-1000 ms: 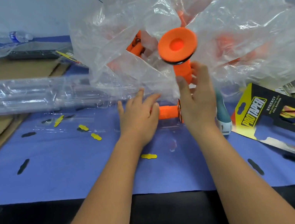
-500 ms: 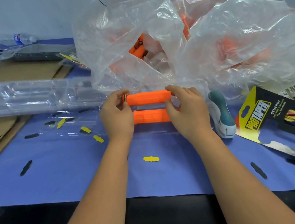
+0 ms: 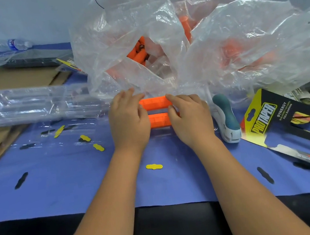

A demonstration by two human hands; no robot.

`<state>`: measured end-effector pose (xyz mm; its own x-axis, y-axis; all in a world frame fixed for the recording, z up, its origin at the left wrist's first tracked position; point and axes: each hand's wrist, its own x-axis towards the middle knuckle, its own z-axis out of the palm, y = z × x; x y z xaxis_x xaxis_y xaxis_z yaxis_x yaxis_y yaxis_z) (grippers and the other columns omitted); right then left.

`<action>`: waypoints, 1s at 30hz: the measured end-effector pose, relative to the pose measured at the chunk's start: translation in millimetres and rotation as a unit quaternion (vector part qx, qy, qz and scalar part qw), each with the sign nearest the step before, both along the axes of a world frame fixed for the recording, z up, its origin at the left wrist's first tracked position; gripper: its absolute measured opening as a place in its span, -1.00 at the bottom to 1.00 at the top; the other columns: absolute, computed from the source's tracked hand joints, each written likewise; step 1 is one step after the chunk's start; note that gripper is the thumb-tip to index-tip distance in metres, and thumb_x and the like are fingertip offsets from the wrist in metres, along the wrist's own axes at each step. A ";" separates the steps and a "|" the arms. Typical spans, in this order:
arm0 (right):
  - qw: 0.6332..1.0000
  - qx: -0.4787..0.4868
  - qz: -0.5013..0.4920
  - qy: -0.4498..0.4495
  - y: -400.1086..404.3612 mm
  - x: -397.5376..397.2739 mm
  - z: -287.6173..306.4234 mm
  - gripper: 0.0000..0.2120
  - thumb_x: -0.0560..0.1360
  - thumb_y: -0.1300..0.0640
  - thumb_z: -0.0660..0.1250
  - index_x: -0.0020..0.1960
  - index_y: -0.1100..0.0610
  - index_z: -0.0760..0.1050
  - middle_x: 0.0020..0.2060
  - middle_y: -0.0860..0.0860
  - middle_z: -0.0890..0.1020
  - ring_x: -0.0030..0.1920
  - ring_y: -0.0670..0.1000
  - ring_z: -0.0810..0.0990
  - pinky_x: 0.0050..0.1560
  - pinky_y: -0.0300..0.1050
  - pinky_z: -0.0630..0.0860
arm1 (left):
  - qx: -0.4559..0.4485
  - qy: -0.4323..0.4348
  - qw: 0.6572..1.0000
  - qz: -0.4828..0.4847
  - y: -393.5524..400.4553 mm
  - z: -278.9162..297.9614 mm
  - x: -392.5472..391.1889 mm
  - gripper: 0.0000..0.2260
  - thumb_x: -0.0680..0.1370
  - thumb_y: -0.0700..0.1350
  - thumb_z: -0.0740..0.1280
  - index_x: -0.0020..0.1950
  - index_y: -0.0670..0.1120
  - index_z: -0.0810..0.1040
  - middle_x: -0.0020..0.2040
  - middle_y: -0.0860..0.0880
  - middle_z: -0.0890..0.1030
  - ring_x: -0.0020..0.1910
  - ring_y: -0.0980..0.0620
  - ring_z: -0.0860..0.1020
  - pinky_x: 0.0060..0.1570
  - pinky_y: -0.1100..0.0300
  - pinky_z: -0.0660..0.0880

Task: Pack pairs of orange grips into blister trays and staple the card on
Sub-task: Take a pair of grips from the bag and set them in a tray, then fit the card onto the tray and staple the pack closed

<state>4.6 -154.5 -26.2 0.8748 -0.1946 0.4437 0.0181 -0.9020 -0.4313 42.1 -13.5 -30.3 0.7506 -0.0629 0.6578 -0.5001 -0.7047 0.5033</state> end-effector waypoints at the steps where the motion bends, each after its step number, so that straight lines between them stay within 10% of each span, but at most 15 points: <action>1: 1.000 0.009 0.005 0.006 0.0 0.0 3.3 -0.62 0.59 0.12 0.18 0.39 0.01 0.46 0.24 -0.05 0.59 0.28 0.09 0.40 0.30 -0.01 0.27 | 0.036 0.006 0.999 -0.034 -5.4 1.0 -3.6 -0.69 0.51 -0.29 0.22 0.20 -0.19 0.61 0.30 -0.17 0.55 0.33 -0.23 0.42 0.36 0.01 0.23; 6: 0.979 0.163 0.016 -0.118 -4.9 -13.8 38.8 -0.67 0.55 0.18 0.23 0.29 0.09 0.55 0.18 0.03 0.62 0.23 0.08 0.48 0.24 -0.07 0.37 | 0.194 0.052 0.977 -0.072 -21.3 2.9 -10.1 -0.66 0.60 -0.14 0.20 0.37 -0.06 0.48 0.41 -0.05 0.46 0.42 -0.08 0.34 0.36 -0.06 0.21; 11: 0.949 0.143 -0.137 -0.246 -73.9 -45.5 59.0 -0.69 0.43 0.21 0.13 0.01 0.14 0.63 -0.07 0.07 0.65 0.02 0.14 0.55 -0.04 -0.17 0.34 | 0.138 0.006 0.984 -0.115 -51.7 21.2 -34.5 -0.65 0.47 -0.18 0.21 0.22 -0.11 0.59 0.27 -0.11 0.56 0.32 -0.17 0.46 0.27 -0.12 0.33; 16: 0.924 0.100 -0.359 -0.086 -138.1 -70.2 29.2 -0.70 0.46 0.25 0.20 0.14 0.19 0.56 0.11 0.21 0.60 0.18 0.24 0.44 0.16 0.02 0.26 | 0.126 -0.034 0.964 -0.232 -108.3 25.1 -61.4 -0.65 0.40 -0.21 0.13 -0.01 -0.10 0.67 0.17 -0.11 0.62 0.24 -0.18 0.52 0.18 -0.12 0.38; 23: 0.918 0.003 -0.396 0.004 -144.3 -70.5 8.5 -0.74 0.51 0.19 0.26 0.17 0.16 0.57 0.17 0.19 0.52 0.24 0.23 0.36 0.28 0.06 0.15 | -0.015 0.045 0.959 -0.279 -128.9 2.1 -61.0 -0.74 0.44 -0.40 0.24 0.00 -0.21 0.65 0.15 -0.16 0.58 0.20 -0.16 0.49 0.24 0.10 0.35; 30: 0.840 0.060 -0.211 -0.497 -111.0 -73.6 63.8 -0.89 0.58 0.26 0.21 0.01 0.25 0.51 -0.15 0.10 0.56 -0.12 0.11 0.48 -0.04 -0.11 0.37 | -0.316 0.153 0.883 -0.311 -114.2 13.3 -57.4 -0.63 0.50 -0.05 0.32 0.29 0.06 0.37 0.29 0.08 0.47 0.31 0.18 0.44 0.33 0.26 0.36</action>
